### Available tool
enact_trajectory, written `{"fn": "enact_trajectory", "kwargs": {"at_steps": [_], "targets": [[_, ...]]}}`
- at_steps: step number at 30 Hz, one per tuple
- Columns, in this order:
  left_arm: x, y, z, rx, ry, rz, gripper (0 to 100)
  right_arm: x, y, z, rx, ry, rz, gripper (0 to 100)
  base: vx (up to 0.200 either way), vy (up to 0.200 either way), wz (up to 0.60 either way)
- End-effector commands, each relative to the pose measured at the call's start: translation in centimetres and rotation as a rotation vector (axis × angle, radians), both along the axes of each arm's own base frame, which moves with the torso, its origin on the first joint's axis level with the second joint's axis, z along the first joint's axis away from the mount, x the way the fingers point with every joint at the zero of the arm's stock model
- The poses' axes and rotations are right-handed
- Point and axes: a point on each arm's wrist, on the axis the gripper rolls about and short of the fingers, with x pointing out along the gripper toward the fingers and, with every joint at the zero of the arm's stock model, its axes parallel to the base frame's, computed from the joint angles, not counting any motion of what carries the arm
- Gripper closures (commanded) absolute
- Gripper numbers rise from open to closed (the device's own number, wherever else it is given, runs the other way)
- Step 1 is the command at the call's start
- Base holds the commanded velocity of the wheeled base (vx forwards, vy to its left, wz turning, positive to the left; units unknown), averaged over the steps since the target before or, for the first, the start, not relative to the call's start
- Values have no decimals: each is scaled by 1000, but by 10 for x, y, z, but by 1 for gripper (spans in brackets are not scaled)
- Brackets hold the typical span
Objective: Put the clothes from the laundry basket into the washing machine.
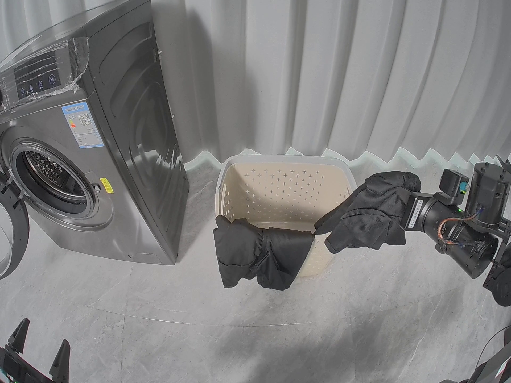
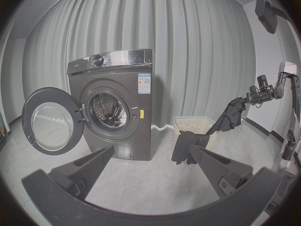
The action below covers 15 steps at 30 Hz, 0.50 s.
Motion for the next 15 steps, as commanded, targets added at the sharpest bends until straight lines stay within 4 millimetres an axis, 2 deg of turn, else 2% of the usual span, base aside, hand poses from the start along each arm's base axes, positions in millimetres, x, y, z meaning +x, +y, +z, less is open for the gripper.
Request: {"fn": "enact_trajectory", "kwargs": {"at_steps": [1, 15], "targets": [[0, 0, -5, -1, 2, 1, 0, 0, 2, -2, -3, 6, 9, 100, 0, 200, 0], [0, 0, -5, -4, 2, 2, 0, -1, 2, -2, -2, 9, 14, 100, 0, 200, 0]]}}
